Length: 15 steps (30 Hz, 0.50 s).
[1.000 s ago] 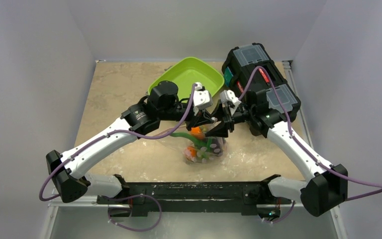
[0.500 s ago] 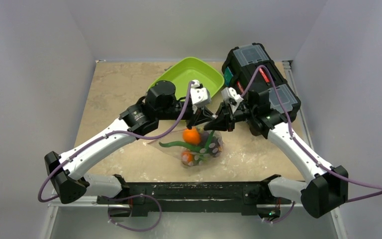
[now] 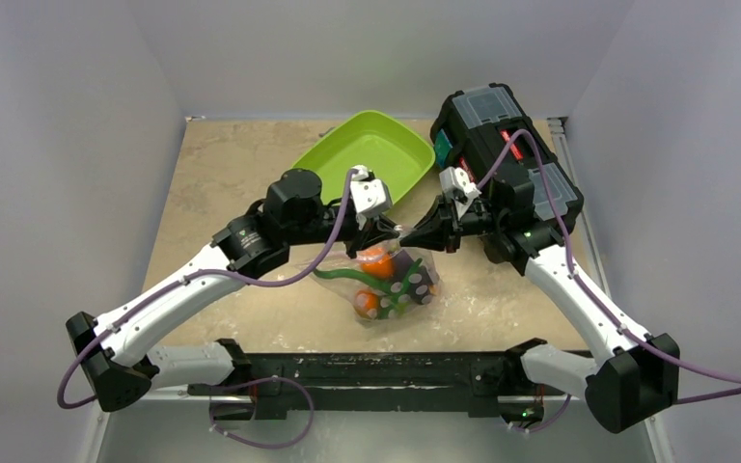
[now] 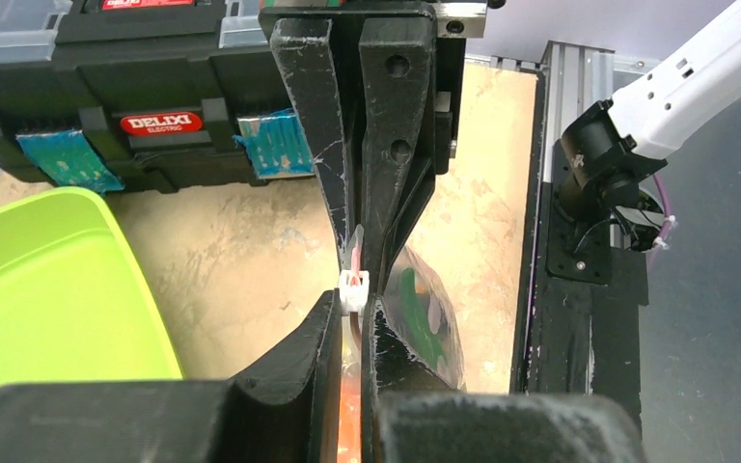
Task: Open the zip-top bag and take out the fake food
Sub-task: Unzip the zipper food storage bag at the center of the board.
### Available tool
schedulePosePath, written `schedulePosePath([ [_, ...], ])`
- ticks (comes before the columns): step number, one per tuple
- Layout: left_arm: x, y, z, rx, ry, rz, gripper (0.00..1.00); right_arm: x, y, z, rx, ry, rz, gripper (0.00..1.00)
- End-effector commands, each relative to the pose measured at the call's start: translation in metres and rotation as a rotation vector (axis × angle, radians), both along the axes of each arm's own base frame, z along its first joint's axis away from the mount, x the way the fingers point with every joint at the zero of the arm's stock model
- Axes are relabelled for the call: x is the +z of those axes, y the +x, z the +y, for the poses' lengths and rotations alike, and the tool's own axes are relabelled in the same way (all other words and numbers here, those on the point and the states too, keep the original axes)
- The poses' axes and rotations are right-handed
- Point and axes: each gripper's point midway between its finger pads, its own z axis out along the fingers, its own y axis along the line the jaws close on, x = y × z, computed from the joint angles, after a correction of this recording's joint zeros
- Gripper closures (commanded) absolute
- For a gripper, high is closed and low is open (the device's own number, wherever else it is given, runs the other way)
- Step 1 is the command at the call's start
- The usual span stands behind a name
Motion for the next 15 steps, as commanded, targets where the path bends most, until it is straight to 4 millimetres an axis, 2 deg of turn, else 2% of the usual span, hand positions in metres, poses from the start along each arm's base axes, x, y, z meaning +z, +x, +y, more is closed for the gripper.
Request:
schedulePosePath([
  [1, 0.008, 0.005, 0.018, 0.055, 0.004, -0.038, 1.00, 0.005, 0.009, -0.005, -0.055, 0.005, -0.054, 1.00],
  [7, 0.014, 0.012, 0.002, 0.026, 0.008, -0.018, 1.00, 0.001, 0.006, -0.006, -0.042, -0.011, -0.061, 1.00],
  [8, 0.016, 0.012, -0.003, 0.008, 0.010, -0.010, 1.00, 0.000, 0.008, -0.007, -0.051, -0.024, -0.063, 0.87],
  [10, 0.021, 0.011, -0.010, -0.027, 0.016, -0.001, 1.00, -0.001, 0.013, -0.010, -0.074, -0.061, -0.108, 0.54],
  [11, 0.023, 0.012, -0.013, -0.037, 0.020, 0.001, 1.00, 0.000, 0.014, -0.011, -0.080, -0.070, -0.127, 0.44],
  [13, 0.026, 0.013, -0.018, -0.060, 0.026, 0.002, 1.00, 0.005, 0.015, -0.013, -0.087, -0.079, -0.161, 0.31],
  [15, 0.027, 0.011, -0.021, -0.085, 0.031, 0.010, 1.00, 0.007, 0.016, -0.014, -0.096, -0.082, -0.180, 0.23],
])
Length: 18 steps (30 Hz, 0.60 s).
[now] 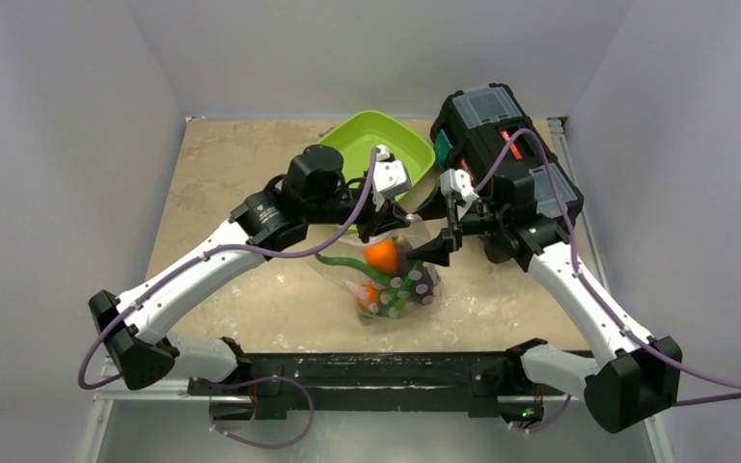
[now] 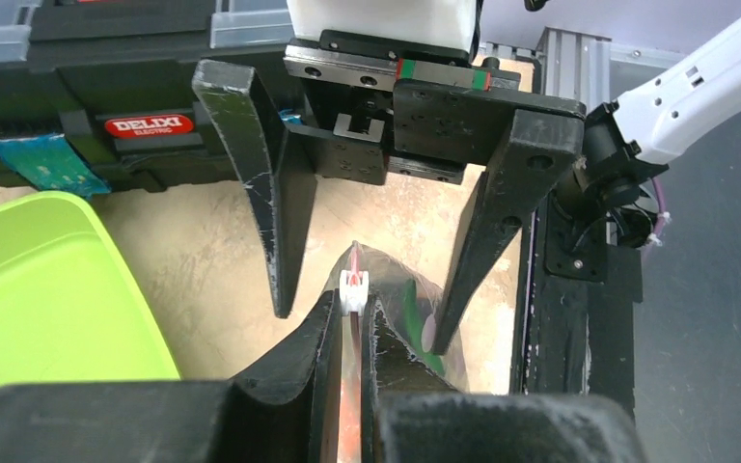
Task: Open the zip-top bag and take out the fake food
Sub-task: Unzip the zipper food storage bag at the center of the board.
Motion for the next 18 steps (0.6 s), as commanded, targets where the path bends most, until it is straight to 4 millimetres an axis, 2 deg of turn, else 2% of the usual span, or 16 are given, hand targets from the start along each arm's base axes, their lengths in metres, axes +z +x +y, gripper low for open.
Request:
schedulePosePath([
  [1, 0.023, -0.008, -0.006, -0.086, -0.024, -0.022, 1.00, 0.023, 0.004, -0.005, -0.022, -0.011, -0.134, 0.21],
  [5, 0.020, -0.011, -0.009, -0.106, -0.021, -0.004, 1.00, 0.034, 0.004, -0.003, -0.005, 0.005, -0.145, 0.16],
  [7, 0.019, -0.012, -0.009, -0.111, -0.019, 0.002, 1.00, 0.039, 0.006, -0.001, 0.002, 0.014, -0.139, 0.17],
  [8, 0.019, -0.012, -0.009, -0.111, -0.020, 0.001, 1.00, 0.041, 0.007, 0.000, 0.007, 0.020, -0.133, 0.21],
  [14, 0.022, -0.011, -0.008, -0.106, -0.025, -0.007, 1.00, 0.035, 0.006, 0.007, 0.034, 0.023, -0.090, 0.58],
  [15, 0.021, -0.011, -0.009, -0.106, -0.024, -0.006, 1.00, 0.035, 0.005, 0.007, 0.038, 0.025, -0.090, 0.66],
  [18, 0.022, -0.009, -0.008, -0.099, -0.023, -0.012, 1.00, 0.036, 0.006, 0.006, 0.027, 0.018, -0.102, 0.99],
])
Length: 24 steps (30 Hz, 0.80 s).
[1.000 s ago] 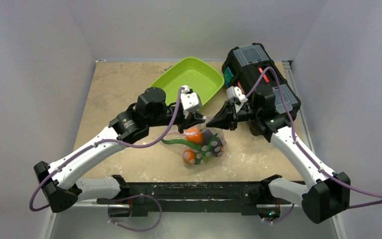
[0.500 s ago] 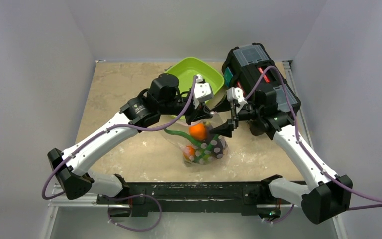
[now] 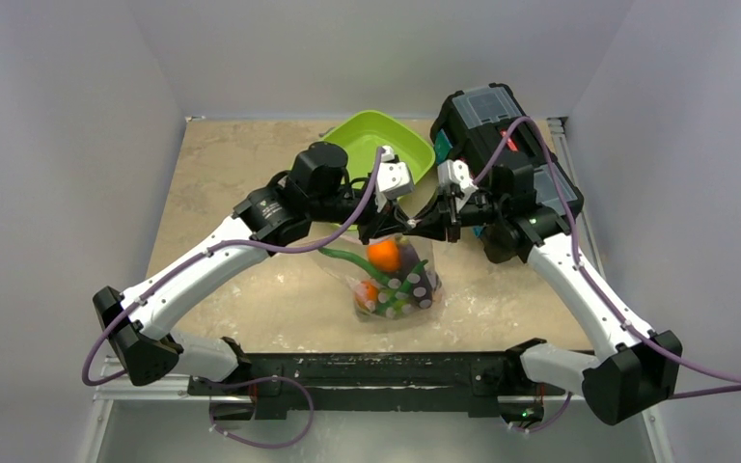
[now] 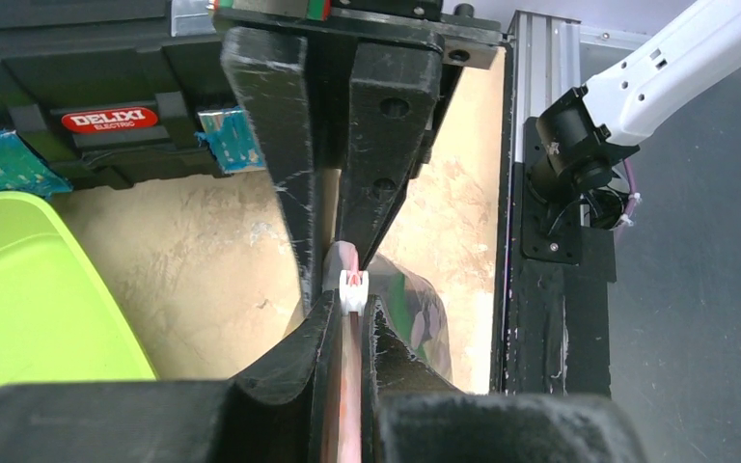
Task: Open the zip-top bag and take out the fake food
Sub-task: Unzip the zipper food storage bag at the center of the board.
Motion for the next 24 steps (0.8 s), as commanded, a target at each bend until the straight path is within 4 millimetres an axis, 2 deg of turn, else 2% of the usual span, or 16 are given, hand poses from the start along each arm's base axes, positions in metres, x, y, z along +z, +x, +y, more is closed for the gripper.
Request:
schedulePosePath([
  [1, 0.026, 0.000, 0.000, -0.014, -0.050, -0.059, 1.00, 0.015, -0.003, 0.001, 0.009, 0.017, -0.052, 1.00],
  [6, 0.019, 0.009, 0.013, 0.050, -0.001, -0.101, 1.00, 0.024, -0.014, -0.004, 0.021, 0.048, -0.090, 1.00],
  [14, 0.004, 0.017, 0.026, 0.123, 0.075, -0.085, 1.00, 0.024, -0.006, -0.009, -0.031, 0.061, -0.075, 1.00],
  [21, 0.003, 0.013, 0.025, 0.102, 0.106, -0.045, 1.00, 0.021, -0.001, -0.010, -0.058, 0.059, -0.067, 1.00],
  [23, 0.007, 0.012, 0.020, 0.083, 0.086, -0.037, 1.00, 0.016, -0.007, -0.007, -0.012, 0.055, -0.047, 1.00],
  [24, 0.008, 0.011, 0.017, 0.070, 0.078, -0.030, 1.00, 0.014, -0.007, -0.007, -0.009, 0.045, -0.050, 0.96],
])
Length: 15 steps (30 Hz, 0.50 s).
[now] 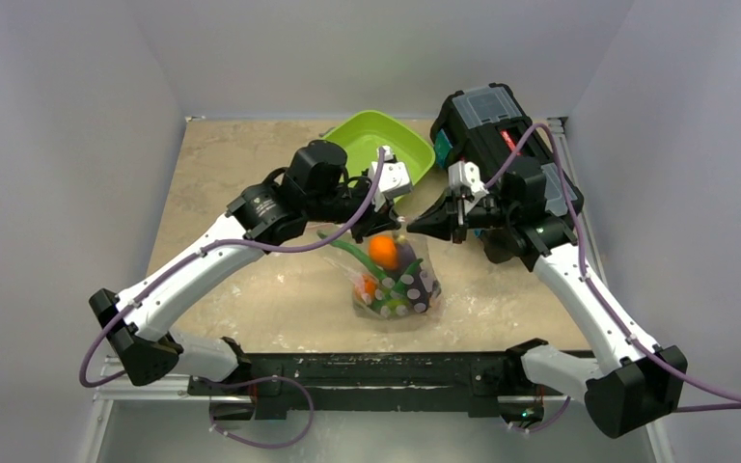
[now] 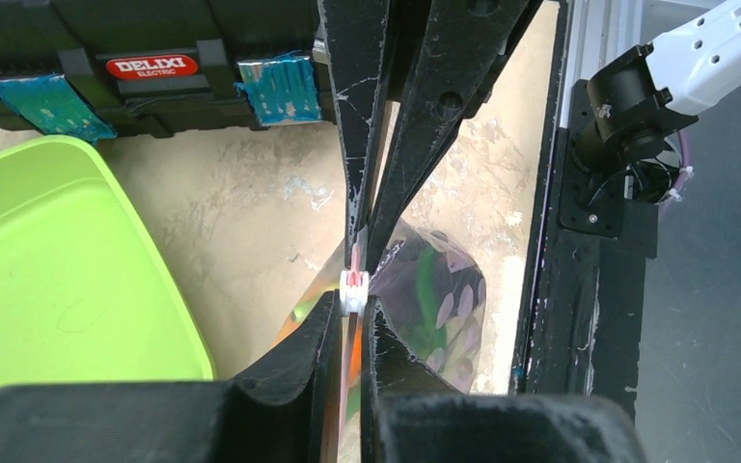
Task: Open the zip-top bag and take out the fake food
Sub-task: Unzip the zipper food storage bag at the center of the board.
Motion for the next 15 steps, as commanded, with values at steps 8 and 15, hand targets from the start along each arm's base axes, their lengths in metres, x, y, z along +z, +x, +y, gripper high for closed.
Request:
schedulePosePath([
  [8, 0.022, -0.003, -0.018, -0.073, -0.038, 0.043, 1.00, 0.013, -0.006, 0.009, 0.046, -0.083, -0.116, 0.32],
  [15, 0.020, -0.001, -0.017, -0.065, -0.021, 0.047, 1.00, 0.012, 0.001, 0.016, 0.002, -0.155, -0.129, 0.63],
])
